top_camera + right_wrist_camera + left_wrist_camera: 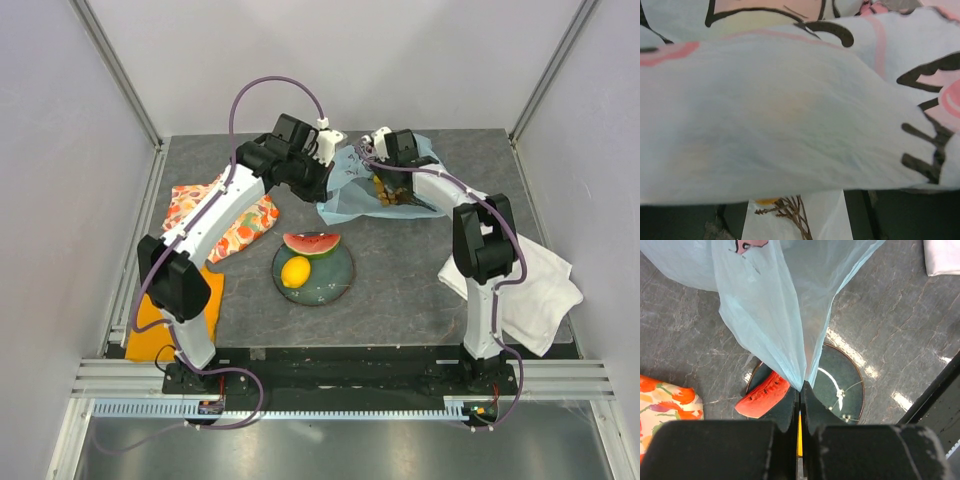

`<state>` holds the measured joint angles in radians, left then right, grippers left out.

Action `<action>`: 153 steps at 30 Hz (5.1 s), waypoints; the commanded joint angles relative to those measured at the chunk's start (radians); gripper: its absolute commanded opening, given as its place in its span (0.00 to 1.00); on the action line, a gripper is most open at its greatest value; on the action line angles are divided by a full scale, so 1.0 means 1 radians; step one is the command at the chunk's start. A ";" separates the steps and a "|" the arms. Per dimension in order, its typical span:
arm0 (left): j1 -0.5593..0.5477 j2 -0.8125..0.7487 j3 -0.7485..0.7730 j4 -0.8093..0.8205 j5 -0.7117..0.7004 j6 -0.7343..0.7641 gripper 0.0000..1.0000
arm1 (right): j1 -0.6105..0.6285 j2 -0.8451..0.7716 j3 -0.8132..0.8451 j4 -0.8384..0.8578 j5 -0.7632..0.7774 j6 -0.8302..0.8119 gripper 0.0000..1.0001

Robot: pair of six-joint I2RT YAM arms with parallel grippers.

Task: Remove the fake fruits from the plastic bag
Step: Adjust the fake fruit in the plastic bag, then take out the fake fruit from the plastic bag, then place the fake fruit on the plate.

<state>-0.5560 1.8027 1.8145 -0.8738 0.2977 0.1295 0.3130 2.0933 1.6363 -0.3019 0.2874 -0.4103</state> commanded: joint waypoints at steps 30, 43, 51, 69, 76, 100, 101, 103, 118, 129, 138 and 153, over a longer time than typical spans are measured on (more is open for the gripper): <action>0.002 0.058 0.157 0.025 0.089 -0.010 0.02 | 0.037 0.047 0.189 -0.609 -0.728 0.117 0.57; 0.004 0.050 0.169 0.042 0.067 -0.013 0.01 | 0.040 -0.173 0.137 -0.516 -0.647 0.010 0.66; 0.004 0.052 0.181 0.045 0.057 -0.013 0.02 | 0.041 -0.278 0.043 -0.434 -0.333 -0.018 0.64; 0.004 0.055 0.207 0.050 0.067 -0.025 0.02 | 0.120 -0.055 0.232 -0.404 -0.576 -0.102 0.49; 0.005 0.050 0.198 0.050 0.060 -0.019 0.01 | 0.101 0.066 0.321 -0.417 -0.447 -0.143 0.53; 0.011 0.106 0.204 0.047 0.106 -0.034 0.02 | 0.054 0.166 0.183 -0.278 -0.007 -0.289 0.89; 0.010 0.107 0.207 0.047 0.106 -0.036 0.02 | 0.052 0.177 0.181 -0.263 0.051 -0.282 0.89; 0.011 0.112 0.210 0.047 0.109 -0.039 0.02 | 0.054 0.188 0.181 -0.217 0.108 -0.285 0.88; 0.014 0.116 0.233 0.053 0.077 -0.041 0.02 | 0.058 0.013 0.120 -0.239 0.015 -0.316 0.24; 0.036 0.147 0.299 0.061 0.086 -0.047 0.02 | -0.012 -0.206 0.163 -0.602 -0.581 -0.073 0.21; 0.073 0.130 0.287 0.064 0.119 -0.054 0.02 | -0.060 -0.415 -0.133 -0.288 -1.002 0.226 0.20; 0.171 -0.055 0.201 0.064 0.219 -0.018 0.02 | 0.280 -0.792 -0.456 -0.142 -0.871 0.131 0.19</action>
<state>-0.3759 1.8858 2.0556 -0.8341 0.4747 0.0975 0.4782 1.3628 1.3460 -0.5133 -0.6521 -0.1837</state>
